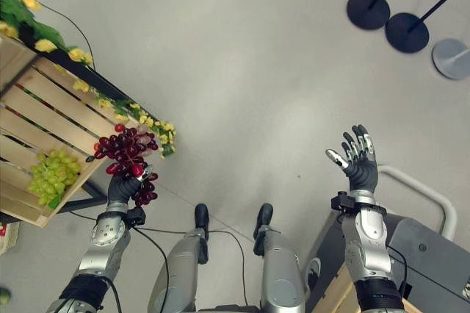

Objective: Pick up the fruits from the basket on one side to the basket on the other side

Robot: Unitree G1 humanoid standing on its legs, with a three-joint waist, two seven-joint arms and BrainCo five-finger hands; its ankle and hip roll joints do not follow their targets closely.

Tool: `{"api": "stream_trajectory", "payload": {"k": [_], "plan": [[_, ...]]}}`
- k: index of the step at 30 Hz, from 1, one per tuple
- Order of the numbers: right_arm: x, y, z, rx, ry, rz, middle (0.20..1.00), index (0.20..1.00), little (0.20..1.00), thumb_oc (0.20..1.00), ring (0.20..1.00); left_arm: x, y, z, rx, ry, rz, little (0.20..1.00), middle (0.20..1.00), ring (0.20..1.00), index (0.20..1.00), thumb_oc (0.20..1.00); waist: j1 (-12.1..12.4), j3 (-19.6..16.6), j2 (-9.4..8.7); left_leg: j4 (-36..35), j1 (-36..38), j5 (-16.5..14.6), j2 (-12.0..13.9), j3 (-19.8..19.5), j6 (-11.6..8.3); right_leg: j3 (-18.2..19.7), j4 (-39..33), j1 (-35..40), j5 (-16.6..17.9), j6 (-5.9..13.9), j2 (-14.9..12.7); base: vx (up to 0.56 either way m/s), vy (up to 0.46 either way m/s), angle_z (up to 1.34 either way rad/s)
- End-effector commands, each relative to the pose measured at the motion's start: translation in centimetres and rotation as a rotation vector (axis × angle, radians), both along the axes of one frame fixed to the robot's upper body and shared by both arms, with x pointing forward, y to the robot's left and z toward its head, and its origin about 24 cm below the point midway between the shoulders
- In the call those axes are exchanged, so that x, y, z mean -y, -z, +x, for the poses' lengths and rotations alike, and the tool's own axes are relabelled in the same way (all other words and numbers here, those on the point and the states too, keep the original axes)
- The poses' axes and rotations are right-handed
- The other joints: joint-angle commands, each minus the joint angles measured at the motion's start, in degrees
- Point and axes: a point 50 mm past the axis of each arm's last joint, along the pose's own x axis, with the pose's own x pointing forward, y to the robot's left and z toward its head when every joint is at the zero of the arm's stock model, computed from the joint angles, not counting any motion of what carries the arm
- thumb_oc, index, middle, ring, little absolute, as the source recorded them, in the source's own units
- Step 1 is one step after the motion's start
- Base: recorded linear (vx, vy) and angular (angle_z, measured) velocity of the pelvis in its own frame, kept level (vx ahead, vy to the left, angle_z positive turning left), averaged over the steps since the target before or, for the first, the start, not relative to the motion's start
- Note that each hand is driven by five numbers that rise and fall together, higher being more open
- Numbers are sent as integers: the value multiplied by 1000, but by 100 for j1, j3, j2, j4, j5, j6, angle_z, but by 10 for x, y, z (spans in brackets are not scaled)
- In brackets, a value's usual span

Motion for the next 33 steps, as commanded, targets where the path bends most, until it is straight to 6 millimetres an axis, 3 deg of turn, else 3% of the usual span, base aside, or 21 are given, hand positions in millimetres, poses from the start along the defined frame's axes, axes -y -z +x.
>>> {"api": "stream_trajectory", "payload": {"k": [1,8,20,30,33], "plan": [[-5,-20,0,115,-3,11,1000,1000,1000,1000,1000,-17,-48,14,237,-101,14,200,200,200,200,200,-49,-287,-136,-208,112,-49,157,73,22,189,174,-4,-44,605,-239,0,0,0],[-8,-17,3,98,-6,23,1000,1000,1000,1000,1000,-33,-70,26,296,-189,10,200,200,200,200,200,2,-184,-326,-142,-33,-41,119,-44,40,73,207,-66,-2,617,-288,-26,4,3],[-19,-11,7,62,-68,15,1000,1000,1000,1000,1000,-92,-119,38,366,-412,64,200,200,200,200,200,137,-40,-721,-78,-295,51,106,-296,-4,-169,165,-91,40,617,-238,-12,-12,14],[-21,-9,4,66,-87,28,1000,1000,1000,1000,1000,-145,-138,19,363,-605,83,200,200,200,200,200,177,-44,-977,-42,-314,23,125,-319,-11,-206,95,-79,55,608,-169,5,-5,3],[-20,-8,3,65,-87,30,1000,1000,1000,1000,1000,-153,-143,14,368,-633,93,200,200,200,200,200,186,-43,-1006,-24,-318,14,136,-316,-16,-200,76,-76,60,610,-157,0,0,0]]}}
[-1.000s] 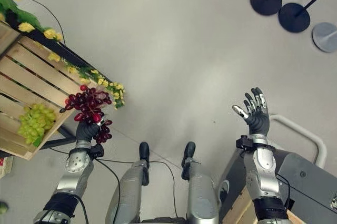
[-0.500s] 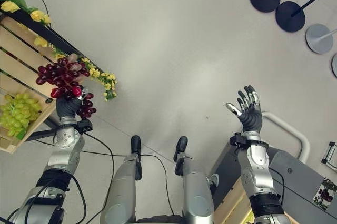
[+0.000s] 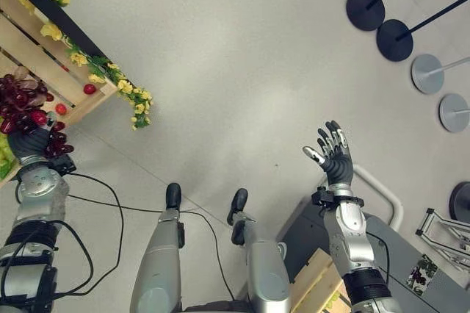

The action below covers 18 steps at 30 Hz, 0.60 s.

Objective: Pick up the fruits from the basket on one side to the basket on the other side

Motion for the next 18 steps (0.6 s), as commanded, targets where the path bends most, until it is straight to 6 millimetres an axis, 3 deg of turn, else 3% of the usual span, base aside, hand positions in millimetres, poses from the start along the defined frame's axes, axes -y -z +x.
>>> {"api": "stream_trajectory", "payload": {"k": [1,7,12,18], "plan": [[9,-13,-7,89,24,9,1000,1000,1000,1000,1000,-19,-44,-5,167,-76,45,200,200,200,200,200,157,-227,-186,-251,225,-55,63,180,24,-20,277,-21,11,612,-344,0,0,0],[12,-12,-9,89,24,5,1000,1000,1000,1000,1000,-33,-65,-10,172,-122,97,200,200,200,200,200,121,-224,-240,-192,178,-69,98,173,7,-15,247,-32,33,623,-322,0,0,0],[13,-10,-11,80,1,1,1000,1000,1000,1000,1000,-51,-107,-14,181,-168,186,200,200,200,200,200,16,-266,-378,-118,111,-91,181,197,-4,35,169,-80,108,672,-235,10,0,-4],[13,-9,-12,76,-10,0,1000,1000,1000,1000,1000,-56,-130,-15,181,-184,230,200,200,200,200,200,-29,-275,-456,-87,73,-110,207,226,1,49,125,-106,146,700,-203,5,1,-3]]}}
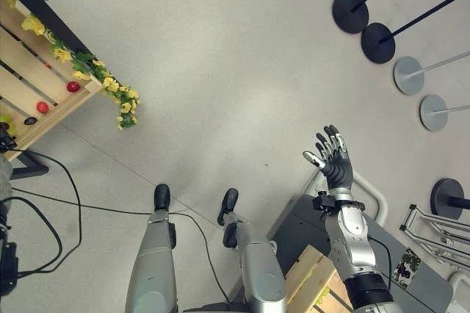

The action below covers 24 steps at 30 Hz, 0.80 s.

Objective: Pick up the fruits from the basket on one side to the basket on the other side

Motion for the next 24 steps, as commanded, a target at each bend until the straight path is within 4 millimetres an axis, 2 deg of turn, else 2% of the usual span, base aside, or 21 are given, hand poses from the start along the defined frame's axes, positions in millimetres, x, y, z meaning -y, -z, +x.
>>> {"api": "stream_trajectory", "payload": {"k": [1,7,13,14,24], "plan": [[13,-15,-7,92,26,-1,1000,1000,1000,1000,1000,-10,-50,-12,115,-35,111,200,200,200,200,200,126,-111,-235,-232,294,-90,30,215,83,42,369,-35,-21,783,-410,0,0,0],[15,-12,-10,83,16,-4,1000,1000,1000,1000,1000,-18,-64,-19,96,-69,145,200,200,200,200,200,87,-125,-301,-138,236,-137,71,213,82,70,323,-41,-4,784,-386,14,0,-5],[17,-10,-13,73,18,-10,1000,1000,1000,1000,1000,-21,-66,-20,70,-79,145,200,200,200,200,200,66,-145,-344,-132,232,-142,95,231,73,81,281,-49,15,793,-348,7,-2,-1],[17,-10,-13,71,18,-12,1000,1000,1000,1000,1000,-21,-63,-19,62,-73,141,1000,1000,1000,1000,1000,63,-151,-350,-127,223,-143,95,232,73,84,278,-45,13,793,-343,0,0,0],[21,-11,-13,75,34,-11,1000,1000,1000,1000,1000,-21,-49,-17,51,-49,97,1000,1000,1000,1000,1000,56,-152,-367,-38,189,-194,98,223,82,98,320,-69,13,783,-354,0,0,0]]}}
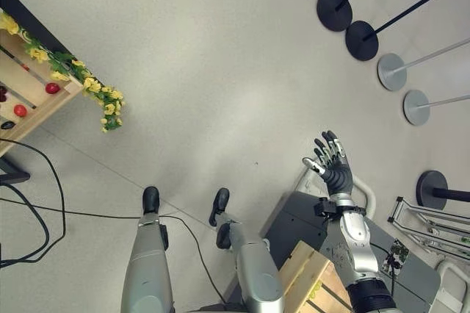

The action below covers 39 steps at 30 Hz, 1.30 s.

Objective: Pick up the fruits from the basket on one side to the basket on the other side

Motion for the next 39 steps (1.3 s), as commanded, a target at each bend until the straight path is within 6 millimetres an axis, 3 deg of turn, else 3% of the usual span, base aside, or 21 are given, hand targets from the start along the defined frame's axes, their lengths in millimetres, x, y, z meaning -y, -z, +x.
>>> {"api": "stream_trajectory", "payload": {"k": [1,17,18,23,24,33,34,39], "plan": [[19,-19,-6,102,60,-9,1000,1000,1000,1000,1000,-10,-35,-15,110,-30,74,1000,1000,1000,1000,1000,95,-73,-245,-182,346,-155,-84,219,156,83,317,54,2,813,-529,0,0,0],[20,-19,-6,106,70,0,1000,1000,1000,1000,1000,2,-22,-8,135,36,74,1000,1000,1000,1000,1000,129,-100,-138,-146,362,-187,-121,223,177,115,329,64,5,813,-558,0,0,0],[21,-19,-7,107,77,6,1000,1000,1000,1000,1000,13,-13,-3,155,88,73,1000,1000,1000,1000,1000,178,-97,-84,-158,396,-189,-148,227,183,121,330,84,2,805,-573,0,0,0],[24,-18,-7,101,98,7,1000,1000,1000,1000,1000,27,7,-3,195,136,48,1000,1000,1000,1000,1000,235,-121,35,-178,460,-203,-198,212,197,139,324,137,-7,790,-617,0,0,0],[26,-17,-8,94,114,5,1000,1000,1000,1000,1000,45,14,-1,235,179,55,1000,1000,1000,1000,1000,278,-129,91,-191,494,-210,-228,210,198,122,324,178,-10,784,-648,0,0,0],[33,-20,-8,94,154,-13,1000,1000,1000,1000,1000,77,56,-16,255,253,23,1000,1000,1000,1000,1000,437,-165,306,-290,605,-185,-343,191,216,77,212,324,16,749,-725,-18,1,3],[35,-19,-9,92,166,-10,1000,1000,1000,1000,1000,85,70,-22,240,266,5,1000,1000,1000,1000,1000,479,-188,360,-317,663,-188,-362,195,225,74,189,382,26,748,-750,-19,10,6],[42,-17,-11,79,193,-24,1000,1000,1000,1000,1000,108,89,-36,212,361,10,1000,1000,1000,1000,1000,572,-264,507,-388,790,-179,-421,189,244,55,120,518,45,746,-812,-7,6,2]]}}
